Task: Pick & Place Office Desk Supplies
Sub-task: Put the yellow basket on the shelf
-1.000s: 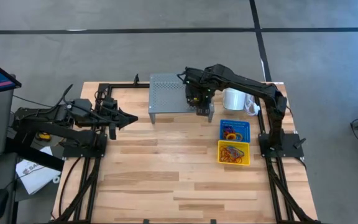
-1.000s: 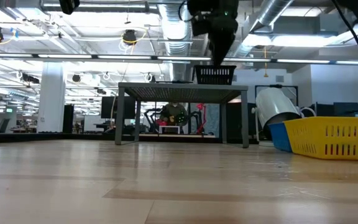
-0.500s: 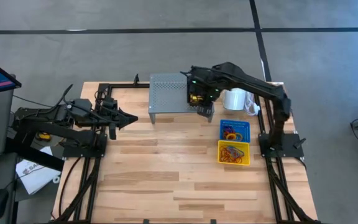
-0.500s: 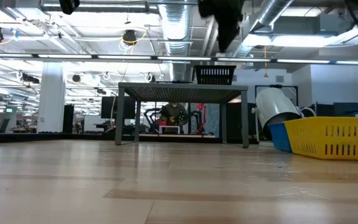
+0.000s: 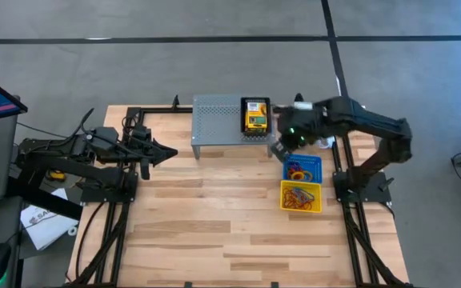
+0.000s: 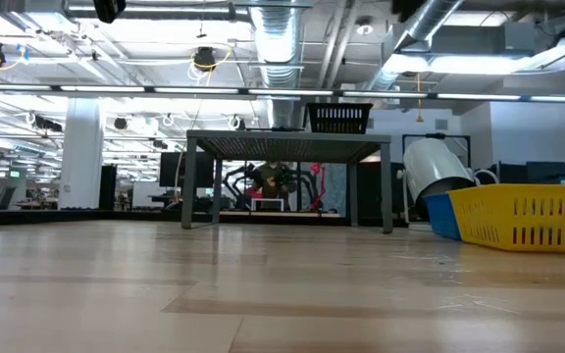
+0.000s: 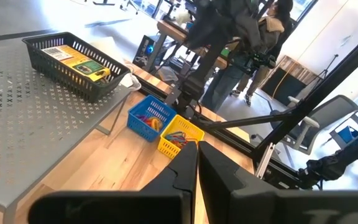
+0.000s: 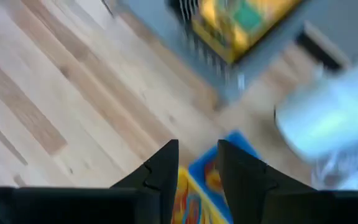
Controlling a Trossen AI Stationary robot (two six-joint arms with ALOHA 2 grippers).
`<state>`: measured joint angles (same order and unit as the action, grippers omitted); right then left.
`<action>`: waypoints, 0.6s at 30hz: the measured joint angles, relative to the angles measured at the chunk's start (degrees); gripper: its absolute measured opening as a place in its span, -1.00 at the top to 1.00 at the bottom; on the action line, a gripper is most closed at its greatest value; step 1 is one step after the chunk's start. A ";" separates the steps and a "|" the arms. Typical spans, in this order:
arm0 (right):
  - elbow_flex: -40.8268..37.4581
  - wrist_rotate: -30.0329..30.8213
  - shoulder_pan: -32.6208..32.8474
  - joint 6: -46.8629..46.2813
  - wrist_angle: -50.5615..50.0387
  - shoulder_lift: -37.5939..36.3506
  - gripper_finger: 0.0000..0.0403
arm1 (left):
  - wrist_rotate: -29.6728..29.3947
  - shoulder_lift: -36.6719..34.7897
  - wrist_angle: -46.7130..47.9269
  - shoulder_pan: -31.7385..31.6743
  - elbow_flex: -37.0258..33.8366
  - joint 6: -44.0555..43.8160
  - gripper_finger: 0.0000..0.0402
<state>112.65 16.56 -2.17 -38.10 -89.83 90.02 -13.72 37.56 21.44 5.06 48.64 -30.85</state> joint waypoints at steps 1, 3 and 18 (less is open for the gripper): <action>-2.60 0.04 1.29 -2.69 -0.07 -1.31 0.47 | 0.00 0.00 0.01 0.00 0.00 0.00 0.96; -7.81 0.04 3.96 -8.42 -0.01 -3.17 0.47 | 0.00 0.00 0.01 0.00 0.00 0.02 0.96; -28.65 -3.16 16.71 -39.97 7.04 -0.94 0.46 | 0.00 3.46 0.03 0.00 -0.01 0.15 0.96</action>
<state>84.00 13.40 14.54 -78.07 -82.79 89.08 -13.72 41.02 21.47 5.06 48.64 -30.70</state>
